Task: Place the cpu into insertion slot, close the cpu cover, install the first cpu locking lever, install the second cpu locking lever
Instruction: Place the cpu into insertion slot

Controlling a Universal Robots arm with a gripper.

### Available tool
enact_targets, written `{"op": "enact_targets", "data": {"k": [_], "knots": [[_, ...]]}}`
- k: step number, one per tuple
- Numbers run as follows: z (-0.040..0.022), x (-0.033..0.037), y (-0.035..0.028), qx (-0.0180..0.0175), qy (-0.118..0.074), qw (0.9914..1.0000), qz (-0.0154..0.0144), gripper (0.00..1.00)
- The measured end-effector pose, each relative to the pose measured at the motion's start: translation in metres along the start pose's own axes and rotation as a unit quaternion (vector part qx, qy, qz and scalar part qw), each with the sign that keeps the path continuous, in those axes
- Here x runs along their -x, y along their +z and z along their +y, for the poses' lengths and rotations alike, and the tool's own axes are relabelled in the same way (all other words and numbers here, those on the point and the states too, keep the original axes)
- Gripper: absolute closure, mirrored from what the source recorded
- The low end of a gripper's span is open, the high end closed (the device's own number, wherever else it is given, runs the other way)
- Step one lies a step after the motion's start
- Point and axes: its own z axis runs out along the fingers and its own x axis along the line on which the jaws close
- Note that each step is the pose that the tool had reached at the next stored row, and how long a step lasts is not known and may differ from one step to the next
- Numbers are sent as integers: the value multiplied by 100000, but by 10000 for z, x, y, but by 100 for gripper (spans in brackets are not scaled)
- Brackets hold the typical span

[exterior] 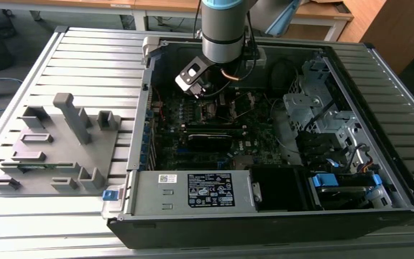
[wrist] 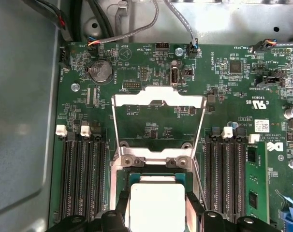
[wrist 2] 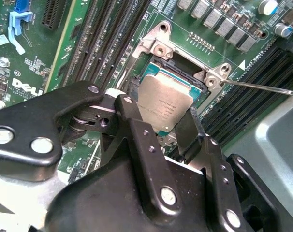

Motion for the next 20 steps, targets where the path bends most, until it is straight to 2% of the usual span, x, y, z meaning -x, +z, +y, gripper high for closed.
{"op": "enact_targets", "data": {"k": [6,8,20], "knots": [[-1,0,5,-39,21,100000,-9,46],[0,-1,8,-680,41,99998,3,46],[-1,-5,27,-726,35,99997,-8,46]]}}
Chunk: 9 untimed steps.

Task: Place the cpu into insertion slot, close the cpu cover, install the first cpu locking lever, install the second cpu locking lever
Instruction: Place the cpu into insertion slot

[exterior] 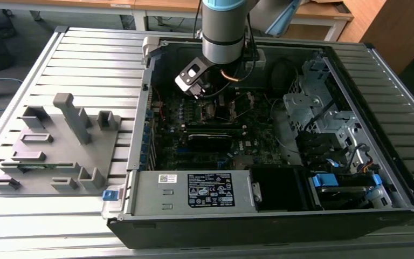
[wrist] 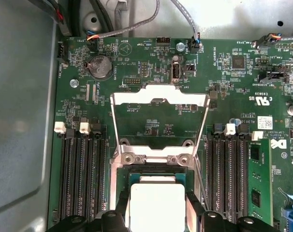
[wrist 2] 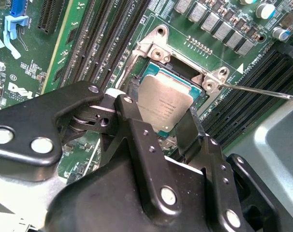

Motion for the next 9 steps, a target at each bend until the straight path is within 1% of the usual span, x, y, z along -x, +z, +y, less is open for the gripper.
{"op": "enact_targets", "data": {"k": [9], "knots": [[11,0,12,1,7,100000,-4,46]]}}
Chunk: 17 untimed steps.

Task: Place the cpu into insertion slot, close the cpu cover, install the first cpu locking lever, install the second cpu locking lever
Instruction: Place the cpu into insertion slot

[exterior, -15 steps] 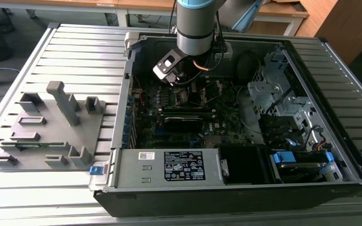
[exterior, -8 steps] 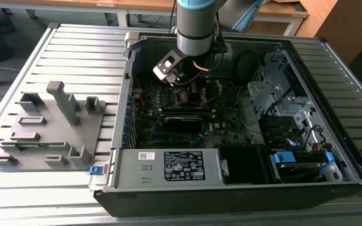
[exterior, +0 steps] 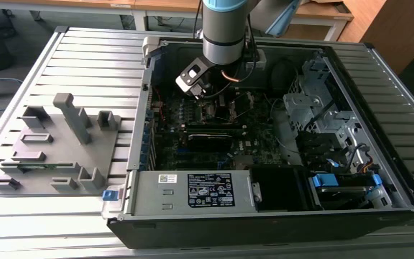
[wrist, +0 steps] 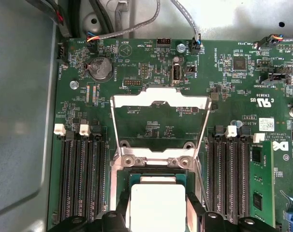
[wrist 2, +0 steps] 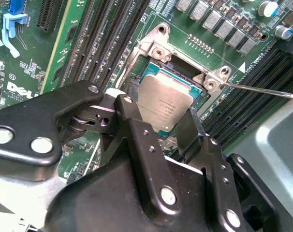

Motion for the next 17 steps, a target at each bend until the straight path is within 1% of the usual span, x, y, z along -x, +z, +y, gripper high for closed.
{"op": "enact_targets", "data": {"k": [17], "knots": [[0,0,16,0,-1,100000,1,46]]}}
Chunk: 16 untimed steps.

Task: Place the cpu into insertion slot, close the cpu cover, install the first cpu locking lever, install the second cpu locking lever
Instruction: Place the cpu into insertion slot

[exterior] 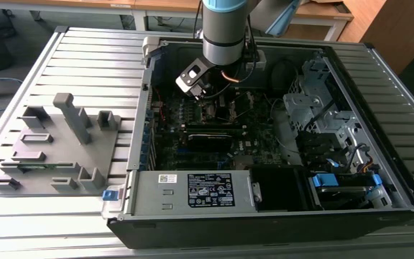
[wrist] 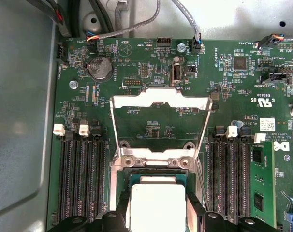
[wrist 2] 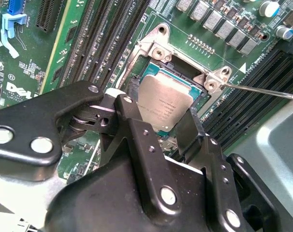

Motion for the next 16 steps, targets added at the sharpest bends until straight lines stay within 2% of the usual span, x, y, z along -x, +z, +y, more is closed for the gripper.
{"op": "enact_targets", "data": {"k": [16], "knots": [[0,-4,8,8,-8,100000,1,46]]}}
